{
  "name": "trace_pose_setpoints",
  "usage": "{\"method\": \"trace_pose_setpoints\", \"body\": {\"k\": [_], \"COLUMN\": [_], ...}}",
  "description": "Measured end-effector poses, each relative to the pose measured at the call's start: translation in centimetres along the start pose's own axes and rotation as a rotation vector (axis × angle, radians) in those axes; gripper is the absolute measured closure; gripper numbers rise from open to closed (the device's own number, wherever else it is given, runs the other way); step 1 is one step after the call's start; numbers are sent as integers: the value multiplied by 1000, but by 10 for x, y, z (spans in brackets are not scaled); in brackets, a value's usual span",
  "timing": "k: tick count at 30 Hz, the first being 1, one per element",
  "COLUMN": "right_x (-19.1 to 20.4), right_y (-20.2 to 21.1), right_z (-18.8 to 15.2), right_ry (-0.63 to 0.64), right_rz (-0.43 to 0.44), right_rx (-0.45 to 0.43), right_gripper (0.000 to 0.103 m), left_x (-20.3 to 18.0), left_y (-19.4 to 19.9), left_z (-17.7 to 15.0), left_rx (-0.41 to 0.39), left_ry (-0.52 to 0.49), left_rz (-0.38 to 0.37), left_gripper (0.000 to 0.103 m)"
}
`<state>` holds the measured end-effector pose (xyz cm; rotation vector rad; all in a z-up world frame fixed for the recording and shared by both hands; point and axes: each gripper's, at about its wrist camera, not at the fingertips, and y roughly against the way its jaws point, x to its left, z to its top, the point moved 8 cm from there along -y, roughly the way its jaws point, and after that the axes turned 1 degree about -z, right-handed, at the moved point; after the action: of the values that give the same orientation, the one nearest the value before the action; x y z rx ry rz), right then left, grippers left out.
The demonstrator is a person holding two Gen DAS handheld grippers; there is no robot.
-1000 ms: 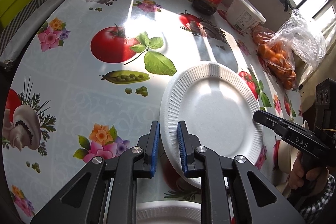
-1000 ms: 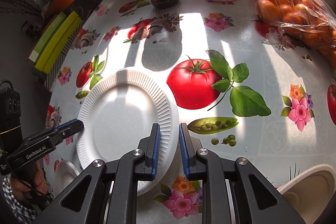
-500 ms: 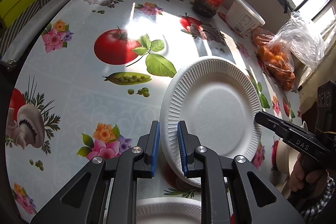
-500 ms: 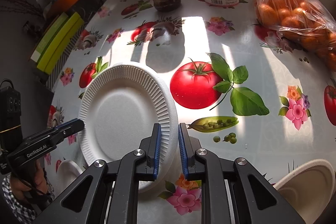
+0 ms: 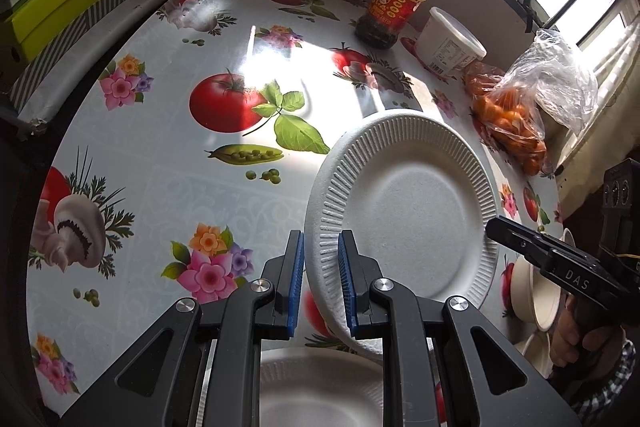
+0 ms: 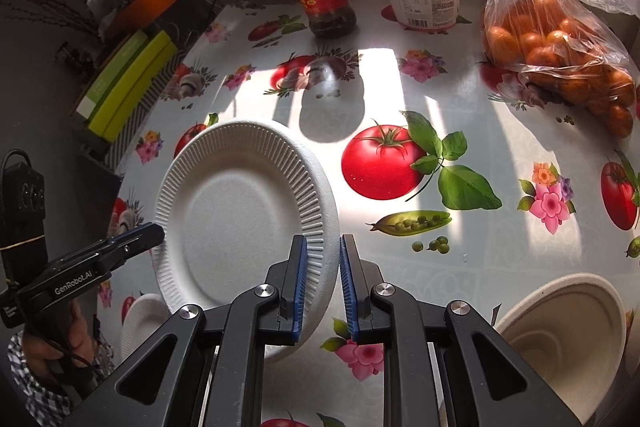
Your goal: Organize plates and bowls
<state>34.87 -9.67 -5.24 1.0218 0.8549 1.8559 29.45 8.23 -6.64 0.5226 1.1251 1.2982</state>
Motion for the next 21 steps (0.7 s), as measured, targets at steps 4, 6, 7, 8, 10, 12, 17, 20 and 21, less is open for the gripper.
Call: {"method": "trace_pose_setpoints", "body": {"k": [4,6,7,8,10,12,17,20,21], "right_x": [7,11,14,16,21,27,42,50,53], "right_y": [9,12,14,16,20,25,35,37,38], "right_z": [-6,-10,-12,-14,-18,-24,-36,-45,-48], "right_ry": [8,13,15,16,22,31,56,68,72], "right_rz": [6,8,9,9,12,14,22,25,25], "right_rx": [-11,-14,-14,-17,-21,-26,-38,-39,-37], "right_gripper": [87,87,87,87,87,87,87,87,87], "left_x": [0,1,1,1,3,5,13,18,20], "left_y": [12,18,21,24,29,34,46,53,55], "left_z": [-4,-7,-9,-12,-16,-21,-34,-42,-44], "left_rx": [-16,-22,-22,-24,-26,-31,-42,-46,-48], "left_ry": [-6,-8,-10,-11,-12,-11,-6,-1,-1], "left_rz": [-4,-2,-1,0,3,3,5,9,9], "left_gripper": [85,85,85,85,85,85,85,85,85]}}
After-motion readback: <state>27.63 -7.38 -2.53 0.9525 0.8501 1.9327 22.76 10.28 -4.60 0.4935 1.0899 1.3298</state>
